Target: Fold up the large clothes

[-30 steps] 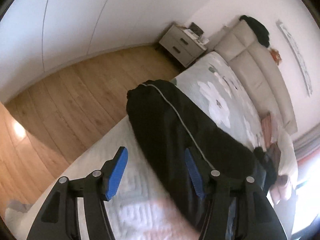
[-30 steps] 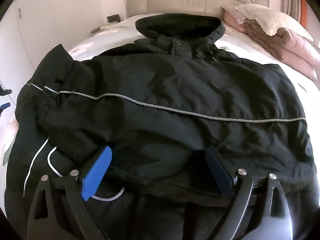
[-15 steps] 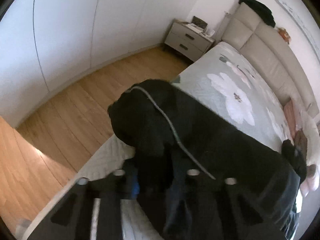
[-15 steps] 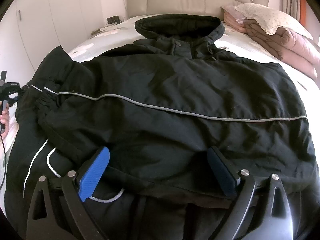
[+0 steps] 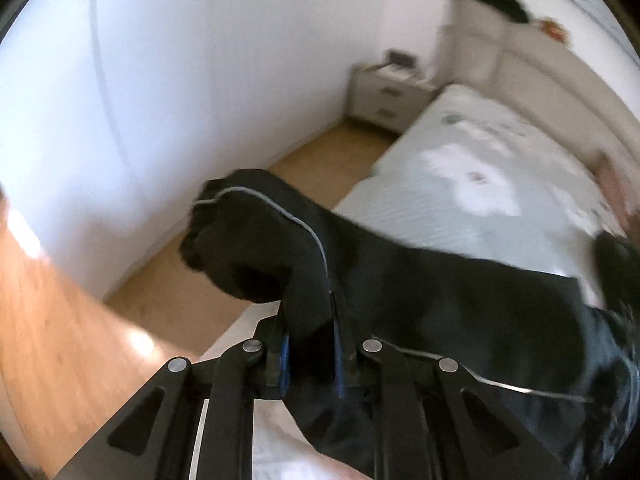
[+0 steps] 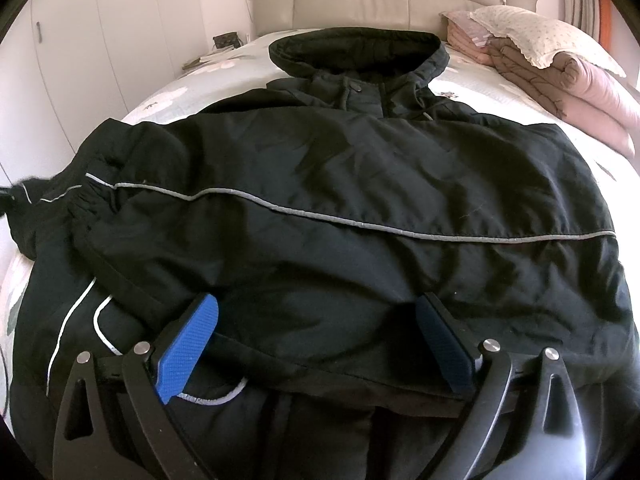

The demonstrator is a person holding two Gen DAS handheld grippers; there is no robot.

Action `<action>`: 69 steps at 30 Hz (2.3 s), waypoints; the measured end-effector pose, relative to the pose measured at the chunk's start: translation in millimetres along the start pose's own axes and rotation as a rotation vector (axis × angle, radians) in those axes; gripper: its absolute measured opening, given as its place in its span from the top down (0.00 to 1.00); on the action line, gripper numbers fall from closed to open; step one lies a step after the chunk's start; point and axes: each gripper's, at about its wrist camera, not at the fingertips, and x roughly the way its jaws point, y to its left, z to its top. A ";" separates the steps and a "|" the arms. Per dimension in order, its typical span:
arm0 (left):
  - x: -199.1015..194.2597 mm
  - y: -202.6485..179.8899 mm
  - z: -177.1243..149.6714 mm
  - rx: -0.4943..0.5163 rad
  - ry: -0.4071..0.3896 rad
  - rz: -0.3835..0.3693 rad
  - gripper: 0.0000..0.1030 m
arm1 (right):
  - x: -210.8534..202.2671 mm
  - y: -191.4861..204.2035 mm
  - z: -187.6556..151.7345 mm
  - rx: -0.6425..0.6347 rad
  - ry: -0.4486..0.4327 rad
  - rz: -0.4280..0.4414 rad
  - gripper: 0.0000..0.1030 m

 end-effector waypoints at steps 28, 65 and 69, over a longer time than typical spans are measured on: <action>-164.2 -435.4 -226.5 0.798 0.254 -0.807 0.74 | -138.0 -116.1 -58.1 0.217 -0.044 -0.102 0.04; -77.4 -265.6 -125.0 0.372 0.305 -0.789 0.41 | -87.8 -215.8 47.9 0.377 -0.038 -0.039 0.68; -70.5 -278.7 -136.5 0.422 0.280 -0.748 0.41 | -30.1 -225.5 22.9 0.382 0.092 -0.061 0.69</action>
